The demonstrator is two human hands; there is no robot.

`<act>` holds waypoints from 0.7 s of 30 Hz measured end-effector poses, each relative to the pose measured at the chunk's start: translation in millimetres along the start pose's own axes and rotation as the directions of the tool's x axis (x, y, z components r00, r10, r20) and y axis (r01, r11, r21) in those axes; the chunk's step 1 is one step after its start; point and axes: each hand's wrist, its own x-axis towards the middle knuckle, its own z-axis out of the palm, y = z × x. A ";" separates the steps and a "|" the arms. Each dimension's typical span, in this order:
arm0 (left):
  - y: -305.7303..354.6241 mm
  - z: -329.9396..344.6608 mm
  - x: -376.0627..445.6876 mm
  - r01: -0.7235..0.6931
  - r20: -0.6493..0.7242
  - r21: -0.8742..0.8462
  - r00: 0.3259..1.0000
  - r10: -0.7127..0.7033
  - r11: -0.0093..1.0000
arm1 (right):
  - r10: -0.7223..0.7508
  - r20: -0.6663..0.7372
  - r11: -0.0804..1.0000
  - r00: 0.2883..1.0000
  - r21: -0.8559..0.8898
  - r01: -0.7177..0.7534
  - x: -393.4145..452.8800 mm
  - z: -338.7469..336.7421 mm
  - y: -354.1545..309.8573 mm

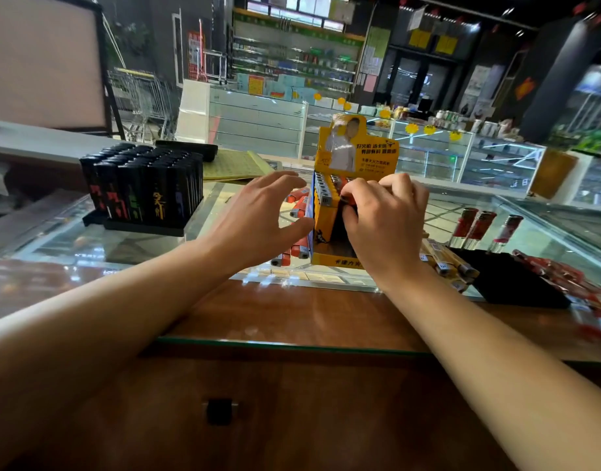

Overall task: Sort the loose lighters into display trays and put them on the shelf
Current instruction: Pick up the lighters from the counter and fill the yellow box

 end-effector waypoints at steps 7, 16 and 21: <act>-3.8 2.5 -0.8 0.014 0.008 0.000 1.000 -0.014 1.000 | 0.046 0.195 0.999 0.980 -0.028 -0.041 6.7 0.4 1.5; -10.5 4.7 -0.6 0.032 0.065 0.046 0.997 -0.035 0.998 | 0.101 0.310 0.994 0.945 -0.067 -0.084 2.6 2.1 5.0; -11.0 3.6 -4.2 0.036 0.106 0.065 0.993 -0.043 0.997 | 0.110 0.337 0.994 0.935 -0.038 -0.103 5.4 1.3 3.2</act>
